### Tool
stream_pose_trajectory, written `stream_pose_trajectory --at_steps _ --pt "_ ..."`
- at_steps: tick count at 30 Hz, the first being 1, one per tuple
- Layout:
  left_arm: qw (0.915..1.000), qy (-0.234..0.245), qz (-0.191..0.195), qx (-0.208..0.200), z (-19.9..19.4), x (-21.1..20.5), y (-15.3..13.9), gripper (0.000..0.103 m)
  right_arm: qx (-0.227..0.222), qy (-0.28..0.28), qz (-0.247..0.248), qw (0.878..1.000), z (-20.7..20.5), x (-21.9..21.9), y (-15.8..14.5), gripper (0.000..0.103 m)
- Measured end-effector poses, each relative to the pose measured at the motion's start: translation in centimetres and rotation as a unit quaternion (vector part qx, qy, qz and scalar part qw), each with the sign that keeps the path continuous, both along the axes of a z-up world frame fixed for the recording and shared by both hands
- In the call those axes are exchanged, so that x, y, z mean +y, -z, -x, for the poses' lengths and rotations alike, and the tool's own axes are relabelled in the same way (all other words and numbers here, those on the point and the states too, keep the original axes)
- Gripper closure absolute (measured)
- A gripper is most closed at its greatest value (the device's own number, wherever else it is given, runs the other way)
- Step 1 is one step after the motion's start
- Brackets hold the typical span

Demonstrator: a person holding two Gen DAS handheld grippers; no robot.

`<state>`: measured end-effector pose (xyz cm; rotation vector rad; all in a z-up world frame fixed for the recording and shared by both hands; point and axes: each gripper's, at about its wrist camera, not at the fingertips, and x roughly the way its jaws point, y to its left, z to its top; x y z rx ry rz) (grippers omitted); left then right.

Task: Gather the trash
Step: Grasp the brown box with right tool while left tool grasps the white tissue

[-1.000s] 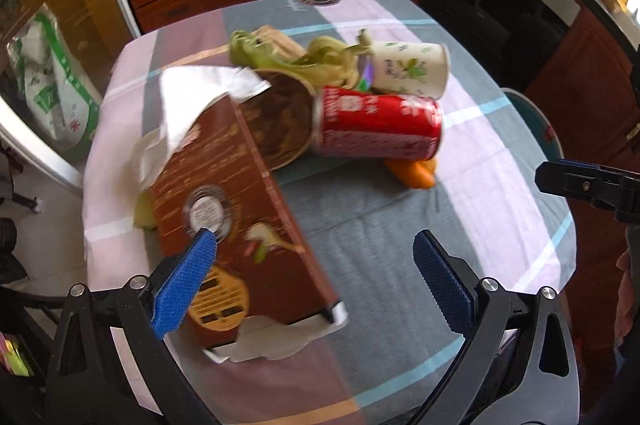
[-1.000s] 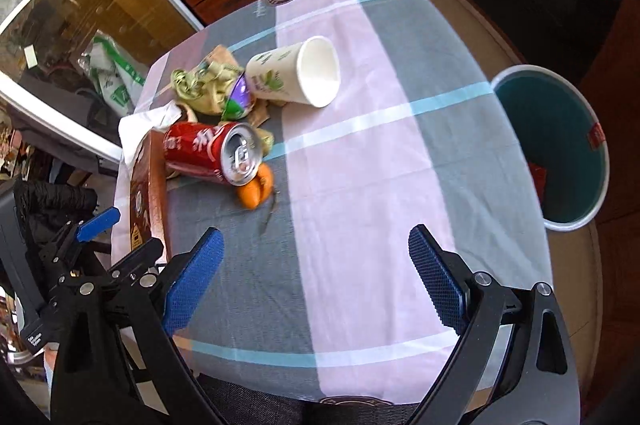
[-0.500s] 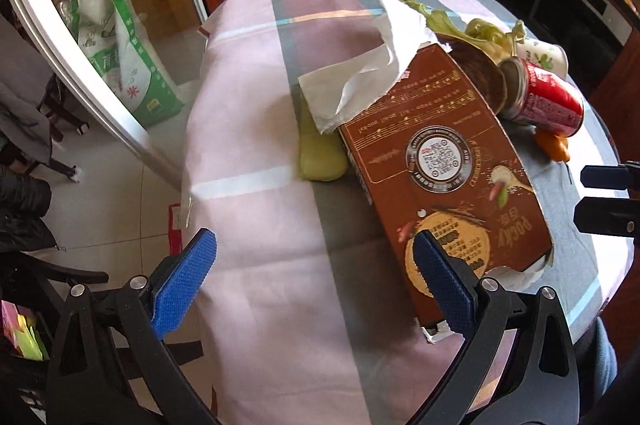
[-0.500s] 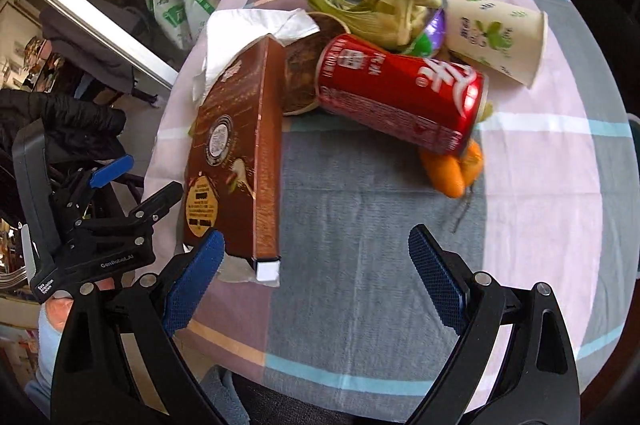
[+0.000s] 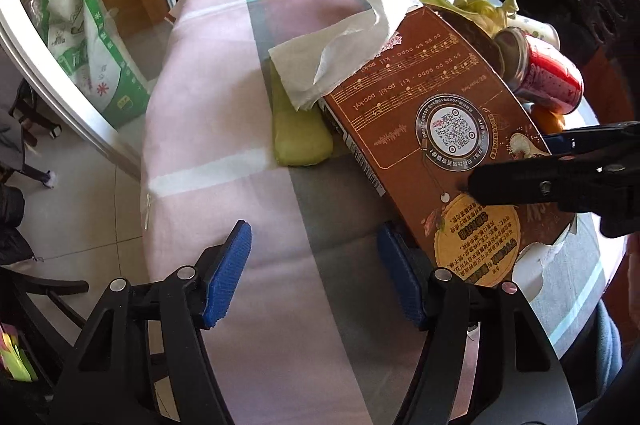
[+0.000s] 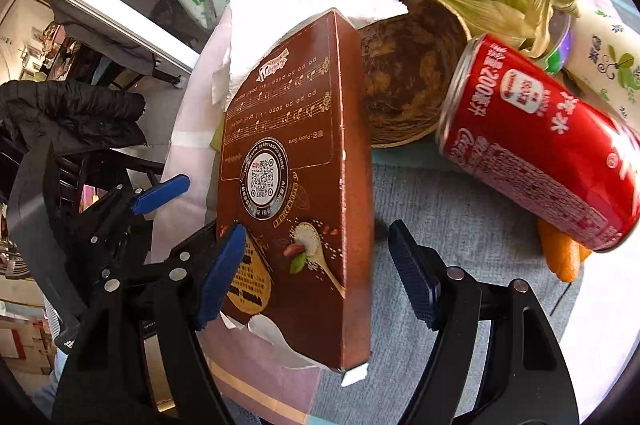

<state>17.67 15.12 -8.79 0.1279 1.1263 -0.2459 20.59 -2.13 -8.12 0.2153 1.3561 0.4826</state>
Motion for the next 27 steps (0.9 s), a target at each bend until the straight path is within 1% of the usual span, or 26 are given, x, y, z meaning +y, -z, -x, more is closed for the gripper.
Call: stream_pose_trajectory --at_steps 1,3,5,7,8,9,11,13,16,20,21,22,23,27 --pt "1.0000 0.002 0.000 -0.001 0.0 -0.2 0.0 0.036 -0.014 0.001 -0.001 1.000 -0.1 0.3 -0.2 0.032" --pt "1.0000 0.005 0.002 0.000 -0.1 -0.6 -0.1 0.038 -0.009 -0.002 -0.001 1.000 -0.1 0.8 -0.2 0.032" --pt "1.0000 0.000 0.000 -0.001 -0.2 -0.7 0.0 0.038 -0.026 -0.002 0.007 1.000 0.3 0.8 -1.0 0.042" --pt "0.9999 -0.002 0.011 0.000 -0.3 -0.6 -0.1 0.038 -0.019 -0.005 -0.019 1.000 0.6 0.3 -1.6 0.068" --pt "0.9998 0.000 0.021 0.003 -0.3 -0.6 -0.2 0.038 -0.013 -0.007 -0.033 0.999 0.7 0.2 -2.0 0.076" --pt "0.9995 0.004 0.031 0.007 -0.3 -0.7 -0.3 0.037 -0.020 -0.008 -0.026 0.999 1.0 0.2 -2.5 0.085" --pt "0.9995 0.008 0.030 0.001 -0.2 -1.2 -0.7 0.036 -0.037 -0.015 -0.014 0.999 1.6 0.1 -3.6 0.085" --pt "0.9995 0.004 0.031 -0.007 -0.1 -1.1 -1.4 0.036 -0.040 -0.014 -0.014 0.999 2.0 -0.4 -4.5 0.085" --pt "0.9991 -0.009 0.040 -0.014 -0.7 -0.3 -2.3 0.036 -0.059 0.001 0.002 0.998 2.3 -1.8 -5.9 0.085" --pt "0.9988 -0.018 0.034 -0.030 -2.3 -0.3 -3.5 0.035 -0.071 0.027 0.004 0.997 2.1 -3.6 -7.1 0.085" --pt "0.9987 -0.017 0.035 -0.033 -2.8 -0.4 -3.7 0.035 -0.072 0.031 0.004 0.997 2.0 -4.0 -7.2 0.085" --pt "0.9987 -0.014 0.033 -0.036 -3.4 -0.7 -4.0 0.032 -0.074 0.035 0.005 0.997 1.9 -4.3 -7.4 0.085" --pt "0.9987 -0.011 0.029 -0.039 -4.1 -1.1 -4.1 0.029 -0.075 0.038 0.006 0.996 1.7 -4.4 -7.5 0.085" --pt "0.9985 0.025 -0.012 -0.048 -6.7 -3.2 -4.1 0.027 -0.073 0.043 0.000 0.996 1.3 -5.1 -7.8 0.084"
